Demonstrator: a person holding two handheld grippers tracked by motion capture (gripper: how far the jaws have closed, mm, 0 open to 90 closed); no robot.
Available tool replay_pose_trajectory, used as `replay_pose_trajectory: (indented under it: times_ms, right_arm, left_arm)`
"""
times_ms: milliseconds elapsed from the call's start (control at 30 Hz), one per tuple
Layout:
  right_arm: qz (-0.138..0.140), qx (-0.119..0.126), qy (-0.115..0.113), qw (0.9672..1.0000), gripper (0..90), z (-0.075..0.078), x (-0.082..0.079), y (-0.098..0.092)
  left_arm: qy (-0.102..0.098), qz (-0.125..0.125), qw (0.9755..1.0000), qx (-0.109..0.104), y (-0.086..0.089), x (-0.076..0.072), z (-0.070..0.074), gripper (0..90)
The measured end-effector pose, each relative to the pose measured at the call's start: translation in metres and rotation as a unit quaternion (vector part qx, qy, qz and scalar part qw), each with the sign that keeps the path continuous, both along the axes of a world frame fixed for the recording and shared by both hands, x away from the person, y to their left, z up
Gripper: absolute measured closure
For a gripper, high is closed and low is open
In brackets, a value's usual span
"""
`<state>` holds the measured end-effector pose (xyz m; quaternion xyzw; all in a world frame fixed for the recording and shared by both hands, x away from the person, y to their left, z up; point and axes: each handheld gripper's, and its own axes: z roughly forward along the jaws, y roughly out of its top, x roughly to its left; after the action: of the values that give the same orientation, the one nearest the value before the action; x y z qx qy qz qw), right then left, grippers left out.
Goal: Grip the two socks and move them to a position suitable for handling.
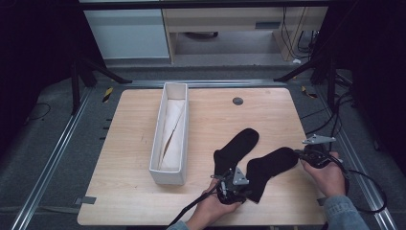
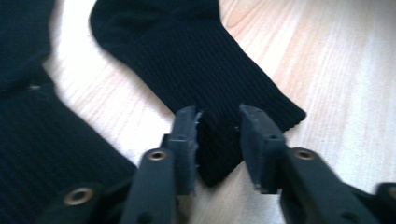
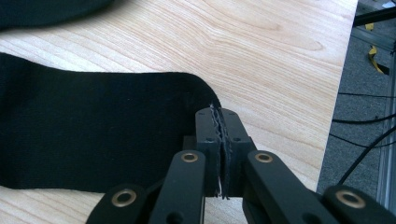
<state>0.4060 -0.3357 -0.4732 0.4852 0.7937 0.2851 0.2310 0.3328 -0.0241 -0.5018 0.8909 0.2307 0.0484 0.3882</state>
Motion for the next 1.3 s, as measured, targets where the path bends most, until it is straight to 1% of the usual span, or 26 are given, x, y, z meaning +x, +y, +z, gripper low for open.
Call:
replay_pose_trajectory:
  times_ms: [133,167,300,333,367,400,467,533,567,667,700,733,767,800,833,867,900,1000,1067,1133,1167,1300]
  right_arm:
    - [0.000,0.005,-0.001,1.0000,88.8,0.001,0.000,0.001]
    - [0.000,0.005,-0.001,1.0000,88.8,0.001,0.000,0.001]
    - [0.004,0.004,-0.006,1.0000,89.3,0.006,0.000,0.002]
    - [0.004,0.005,-0.007,1.0000,89.4,0.008,-0.001,0.003]
    - [0.004,0.005,-0.007,1.0000,89.4,0.008,-0.001,0.003]
    - [0.006,0.006,-0.009,0.9999,89.4,0.011,-0.002,0.004]
    - [0.011,0.004,-0.016,0.9998,89.5,0.018,-0.004,0.006]
    - [0.016,0.010,-0.025,0.9995,89.5,0.028,-0.005,0.011]
    - [0.016,0.010,-0.025,0.9995,89.5,0.028,-0.005,0.011]
    - [0.026,0.014,-0.033,0.9990,89.6,0.037,-0.003,0.020]
    - [0.033,0.015,-0.037,0.9986,89.5,0.042,0.001,0.029]
    - [0.033,0.015,-0.037,0.9986,89.5,0.042,0.001,0.029]
    - [0.036,0.017,-0.040,0.9984,89.5,0.043,0.004,0.032]
    - [0.041,0.017,-0.042,0.9981,89.6,0.045,0.008,0.037]
    - [0.042,0.021,-0.041,0.9981,89.5,0.046,0.011,0.041]
    - [0.044,0.026,-0.039,0.9979,89.5,0.047,0.018,0.048]
    - [0.044,0.026,-0.039,0.9979,89.5,0.047,0.018,0.048]
    - [0.050,0.030,-0.041,0.9974,89.6,0.048,0.028,0.059]
    - [0.052,0.037,-0.041,0.9971,89.6,0.049,0.034,0.064]
    - [0.054,0.036,-0.042,0.9970,89.6,0.050,0.040,0.070]
    - [0.054,0.040,-0.041,0.9969,89.6,0.050,0.043,0.072]
    - [0.054,0.051,-0.038,0.9965,89.5,0.047,0.057,0.080]
  left_arm:
    - [0.001,-0.006,1.0000,-0.002,-0.001,-0.001,0.000,77.7]
    - [0.001,-0.006,1.0000,-0.003,-0.002,-0.001,0.000,77.7]
    - [-0.008,-0.002,0.9999,-0.007,-0.001,-0.004,0.003,80.4]
    - [-0.021,-0.001,0.9997,-0.010,0.001,-0.006,0.009,80.5]
    - [-0.021,-0.001,0.9997,-0.010,0.001,-0.006,0.009,80.7]
    - [-0.027,0.002,0.9995,-0.016,0.003,-0.008,0.014,80.7]
    - [-0.033,0.006,0.9992,-0.023,0.008,-0.010,0.021,80.7]
    - [-0.038,0.011,0.9988,-0.028,0.012,-0.011,0.027,80.7]
    - [-0.041,0.013,0.9986,-0.029,0.015,-0.012,0.030,80.7]
    - [-0.046,0.026,0.9979,-0.037,0.025,-0.012,0.036,80.7]
    - [-0.048,0.032,0.9975,-0.041,0.029,-0.012,0.038,80.6]
    - [-0.050,0.036,0.9971,-0.043,0.031,-0.012,0.039,80.6]
    - [-0.053,0.045,0.9964,-0.048,0.036,-0.012,0.041,80.6]
    - [-0.055,0.050,0.9959,-0.051,0.039,-0.011,0.043,80.5]
    - [-0.056,0.056,0.9953,-0.055,0.042,-0.010,0.044,80.5]
    - [-0.056,0.061,0.9948,-0.059,0.046,-0.009,0.046,80.5]
    - [-0.058,0.066,0.9942,-0.062,0.049,-0.009,0.047,80.5]
    - [-0.066,0.080,0.9922,-0.069,0.059,-0.008,0.052,80.5]
    - [-0.071,0.088,0.9911,-0.070,0.064,-0.007,0.053,80.4]
    - [-0.071,0.095,0.9904,-0.071,0.067,-0.005,0.053,80.3]
    - [-0.073,0.099,0.9900,-0.070,0.069,-0.004,0.053,80.3]
    - [-0.078,0.112,0.9884,-0.068,0.073,0.000,0.050,80.1]
